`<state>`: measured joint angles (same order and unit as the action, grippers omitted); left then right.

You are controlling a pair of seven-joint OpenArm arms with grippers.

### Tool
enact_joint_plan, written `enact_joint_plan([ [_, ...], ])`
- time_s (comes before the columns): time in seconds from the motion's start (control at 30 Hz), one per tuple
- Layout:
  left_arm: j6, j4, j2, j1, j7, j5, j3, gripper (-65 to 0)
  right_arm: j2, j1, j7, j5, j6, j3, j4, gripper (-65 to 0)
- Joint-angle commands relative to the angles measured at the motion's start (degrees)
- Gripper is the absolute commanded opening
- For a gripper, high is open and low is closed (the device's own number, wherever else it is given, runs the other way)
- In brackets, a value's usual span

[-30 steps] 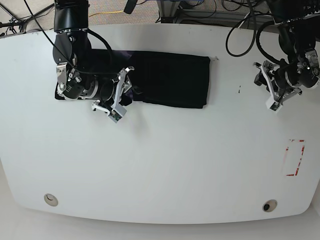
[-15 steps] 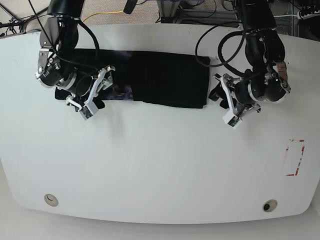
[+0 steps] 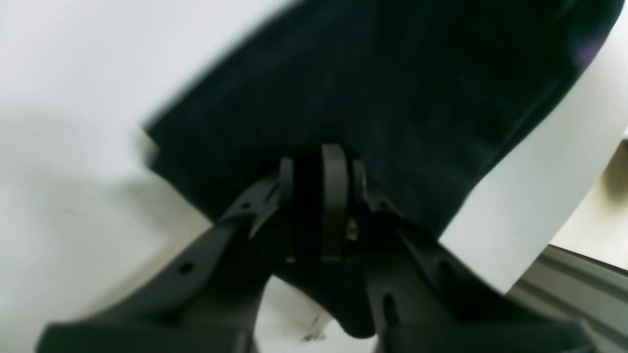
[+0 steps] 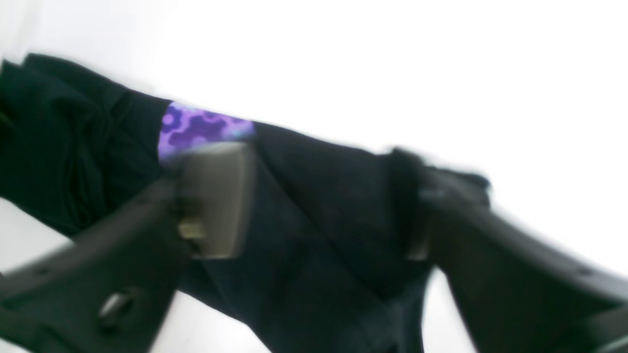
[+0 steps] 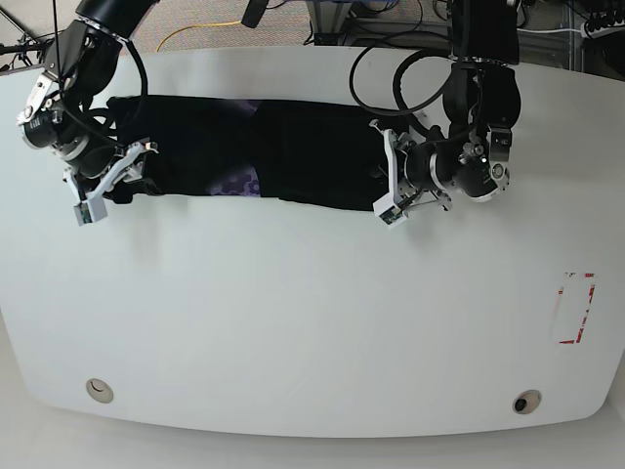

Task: Fold the T-shirt properly
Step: 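Grasp the folded shirt's ends with both grippers, then lift the end with the left gripper and fold it toward the right gripper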

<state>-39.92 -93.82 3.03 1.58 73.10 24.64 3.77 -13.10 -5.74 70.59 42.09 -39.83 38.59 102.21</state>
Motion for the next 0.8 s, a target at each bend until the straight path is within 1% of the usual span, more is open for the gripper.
enact_joint_plan([
  [0.0,-0.08,2.88,0.18,1.18,-3.08,0.54,0.85,-59.0,-1.36,0.59,0.4,5.17,-0.17,3.74,-3.8,-10.8],
  [0.03,-0.08,3.93,0.36,1.18,-3.52,0.72,1.37,-59.0,-1.97,0.59,0.58,6.93,-0.17,5.24,-5.47,-6.7],
  [0.07,-0.08,4.46,0.45,1.18,-3.61,0.72,1.72,-59.0,-2.76,0.51,0.75,8.07,-0.17,6.29,-6.61,-4.0],
  [0.1,-0.08,5.07,0.53,1.27,-3.61,0.63,1.99,-59.0,-3.56,0.24,0.93,9.65,-0.17,7.43,-8.02,-1.4],
  [0.13,-0.08,5.25,0.88,1.27,-3.61,0.63,1.99,-59.0,-4.26,0.16,1.11,11.23,-0.17,8.49,-9.95,-0.3],
  [0.3,-0.08,5.69,1.24,1.27,-3.61,0.63,1.81,-59.0,-8.04,0.07,1.11,14.57,-0.17,10.86,-17.77,0.0],
  [0.5,-0.08,5.34,3.43,1.27,-3.61,0.98,1.81,-59.0,-10.76,-0.02,0.75,14.22,-0.17,13.15,-23.84,0.0],
  [0.57,-0.08,5.34,3.43,1.27,-3.61,0.72,1.72,-59.0,-11.2,-0.02,0.67,14.22,-0.17,13.15,-25.6,0.0],
  [0.77,-0.08,5.16,3.52,1.27,-3.61,0.72,1.55,-59.0,-10.76,-0.11,0.67,14.13,-0.17,12.8,-28.68,0.0],
])
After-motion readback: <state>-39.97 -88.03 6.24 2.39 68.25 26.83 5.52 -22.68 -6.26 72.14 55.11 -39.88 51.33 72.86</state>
